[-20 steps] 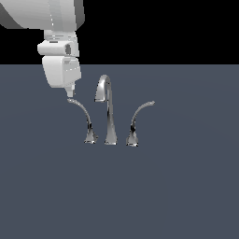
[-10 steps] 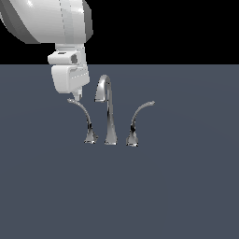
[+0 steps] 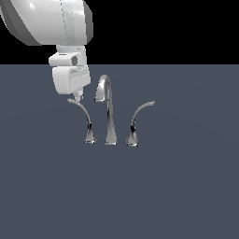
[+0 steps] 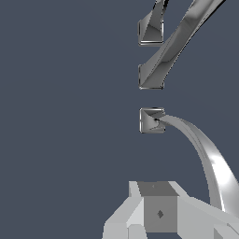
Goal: Turn on the faucet by rotating a designated handle.
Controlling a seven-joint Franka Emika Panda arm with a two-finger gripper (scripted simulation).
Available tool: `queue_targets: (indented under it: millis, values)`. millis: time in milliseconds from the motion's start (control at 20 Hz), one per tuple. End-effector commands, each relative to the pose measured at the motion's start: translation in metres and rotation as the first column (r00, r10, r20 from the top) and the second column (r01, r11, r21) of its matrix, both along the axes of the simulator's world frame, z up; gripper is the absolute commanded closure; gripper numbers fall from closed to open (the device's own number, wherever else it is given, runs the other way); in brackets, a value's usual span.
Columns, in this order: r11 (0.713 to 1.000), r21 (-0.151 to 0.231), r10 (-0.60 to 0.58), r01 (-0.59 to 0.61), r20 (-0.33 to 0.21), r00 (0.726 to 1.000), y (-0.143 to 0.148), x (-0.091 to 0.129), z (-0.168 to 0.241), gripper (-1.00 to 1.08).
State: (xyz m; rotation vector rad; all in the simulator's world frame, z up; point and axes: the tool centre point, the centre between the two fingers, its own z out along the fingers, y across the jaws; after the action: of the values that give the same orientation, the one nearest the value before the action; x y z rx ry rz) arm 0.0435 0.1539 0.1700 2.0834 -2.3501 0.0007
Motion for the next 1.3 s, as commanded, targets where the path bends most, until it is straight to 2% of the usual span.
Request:
queue_targets:
  millis: [0, 450, 500, 550, 1250]
  values:
    - [1.000, 0.000, 0.001, -0.001, 0.000, 1.000, 0.004, -0.007, 0.000, 1.08]
    - [1.000, 0.001, 0.000, 0.000, 0.000, 1.000, 0.022, -0.038, 0.000, 1.08]
    - [1.000, 0.001, 0.000, 0.000, 0.000, 1.000, 0.022, -0.038, 0.000, 1.08]
    - [1.000, 0.002, 0.022, -0.022, 0.009, 1.000, 0.012, -0.028, 0.000, 1.08]
    - [1.000, 0.001, 0.006, -0.006, 0.003, 1.000, 0.010, -0.072, 0.000, 1.08]
